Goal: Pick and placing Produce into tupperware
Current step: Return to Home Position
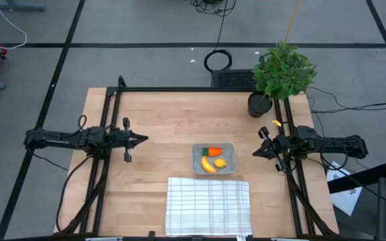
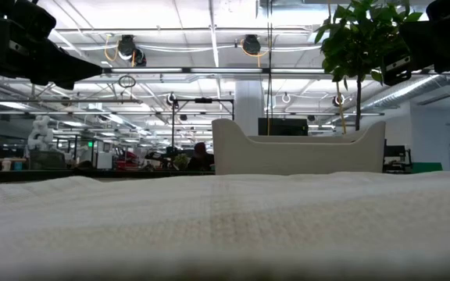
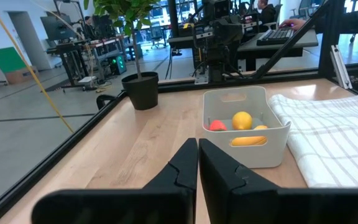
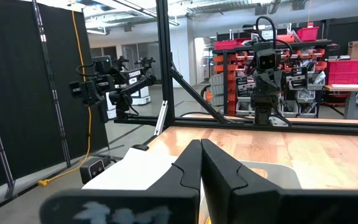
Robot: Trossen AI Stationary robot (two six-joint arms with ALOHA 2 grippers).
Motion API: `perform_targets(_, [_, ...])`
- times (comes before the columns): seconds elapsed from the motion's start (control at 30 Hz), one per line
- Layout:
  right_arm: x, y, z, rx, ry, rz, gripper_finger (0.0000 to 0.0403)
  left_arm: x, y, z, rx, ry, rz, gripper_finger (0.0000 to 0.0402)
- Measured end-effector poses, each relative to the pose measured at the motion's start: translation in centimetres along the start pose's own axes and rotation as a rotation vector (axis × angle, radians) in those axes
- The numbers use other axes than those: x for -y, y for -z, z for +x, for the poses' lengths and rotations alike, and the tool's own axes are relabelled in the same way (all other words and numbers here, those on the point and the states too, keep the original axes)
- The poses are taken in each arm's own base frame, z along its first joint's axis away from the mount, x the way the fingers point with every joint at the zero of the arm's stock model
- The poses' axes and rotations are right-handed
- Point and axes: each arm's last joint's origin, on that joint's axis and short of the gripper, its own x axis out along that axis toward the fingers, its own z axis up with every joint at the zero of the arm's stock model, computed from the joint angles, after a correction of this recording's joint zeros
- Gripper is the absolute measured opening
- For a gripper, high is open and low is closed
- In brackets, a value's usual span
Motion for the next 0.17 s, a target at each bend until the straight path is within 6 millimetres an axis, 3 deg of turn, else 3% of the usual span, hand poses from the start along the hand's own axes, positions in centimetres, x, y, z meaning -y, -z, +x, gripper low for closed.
perform_targets(0.17, [0.00, 0.00, 0.00, 0.000, -0.001, 0.000, 0.0000, 0.00, 0.00, 0.00, 0.000, 0.000, 0.000, 0.0019])
